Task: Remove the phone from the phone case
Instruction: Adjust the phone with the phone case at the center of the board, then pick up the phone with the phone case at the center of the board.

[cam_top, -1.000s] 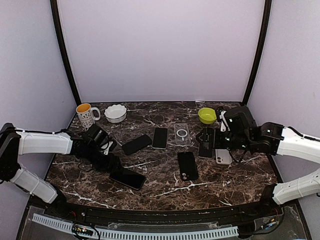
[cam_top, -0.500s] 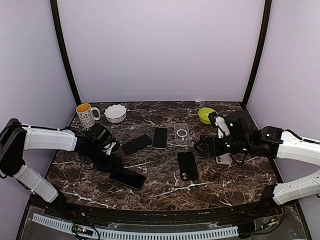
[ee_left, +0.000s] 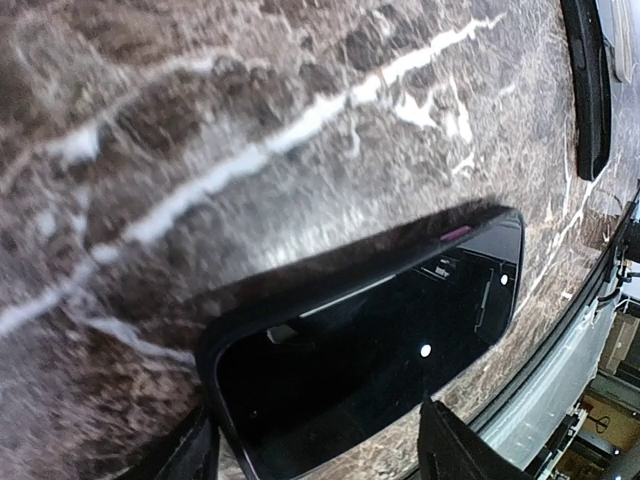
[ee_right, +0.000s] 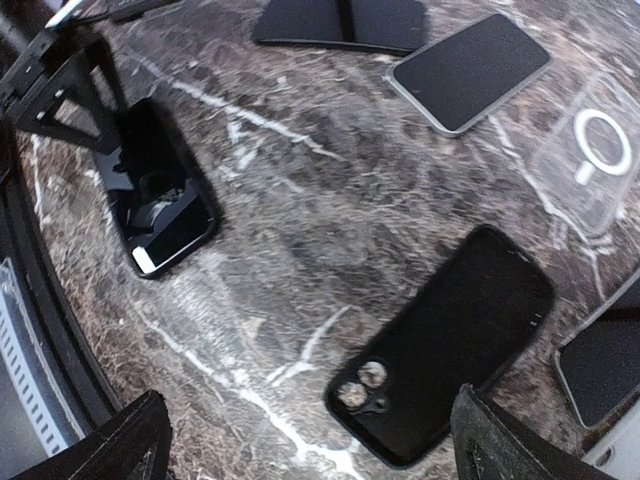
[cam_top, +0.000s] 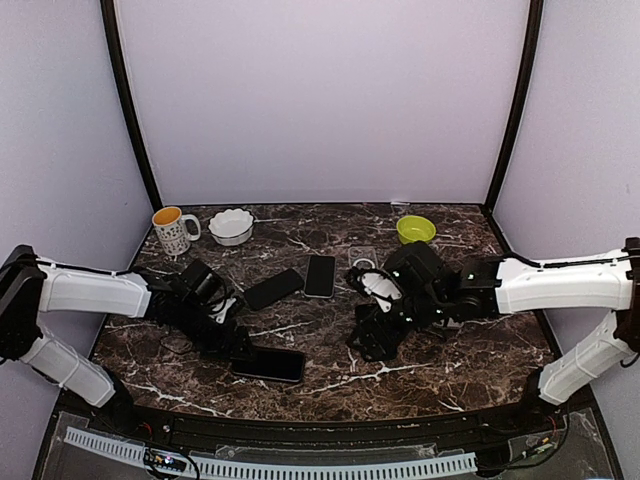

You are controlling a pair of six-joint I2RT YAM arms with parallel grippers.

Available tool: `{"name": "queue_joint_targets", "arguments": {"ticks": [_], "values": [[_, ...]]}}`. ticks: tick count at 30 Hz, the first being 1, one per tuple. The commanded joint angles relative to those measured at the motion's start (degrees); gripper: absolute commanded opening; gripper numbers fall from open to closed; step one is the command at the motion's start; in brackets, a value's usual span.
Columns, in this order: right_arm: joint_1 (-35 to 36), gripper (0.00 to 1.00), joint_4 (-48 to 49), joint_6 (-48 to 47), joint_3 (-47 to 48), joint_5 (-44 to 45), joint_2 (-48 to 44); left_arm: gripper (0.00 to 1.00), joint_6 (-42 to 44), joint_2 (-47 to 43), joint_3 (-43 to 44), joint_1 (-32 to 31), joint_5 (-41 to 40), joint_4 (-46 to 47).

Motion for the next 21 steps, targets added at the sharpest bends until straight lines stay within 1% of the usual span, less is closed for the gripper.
{"name": "queue_joint_targets", "arguments": {"ticks": [1, 4, 8, 10, 13, 17, 18, 19, 21], "values": [[4.68, 0.99, 5.43, -12.0, 0.28, -6.72, 2.01, 0.7, -5.59, -4.14, -1.9, -2.35, -0.45, -0.04], [6.67, 0.99, 8.0, -18.43, -1.05, -10.29, 3.04, 0.71, -6.11, -8.02, -1.5, -2.51, -4.43, -1.57], [7.79, 0.99, 10.58, -27.11, -1.97, -12.92, 4.9, 0.76, -5.61, -12.59, -0.33, -2.51, -16.25, -6.61], [8.19, 0.99, 11.87, -32.29, -2.19, -14.15, 5.82, 0.79, -4.78, -15.06, -0.32, -2.45, -19.47, -7.86], [8.55, 0.99, 14.14, -37.54, -1.83, -14.67, 8.07, 0.83, -3.78, -19.25, -0.46, -2.51, -21.58, -9.06], [8.81, 0.99, 13.46, -39.58, 3.58, -14.1, 14.62, 0.89, -2.49, -23.38, 2.43, -2.51, -26.2, -15.1], [8.9, 0.99, 13.01, -39.34, 5.4, -13.67, 16.57, 0.92, -1.99, -24.04, 3.05, -2.51, -27.74, -15.9], [8.91, 0.99, 13.49, -38.47, 7.13, -12.84, 18.51, 0.93, -1.65, -25.61, 4.09, -2.51, -28.12, -16.63], [8.91, 0.99, 16.48, -36.47, 8.9, -10.23, 21.62, 0.98, -0.92, -28.01, 5.36, -2.51, -29.56, -17.6]]}}
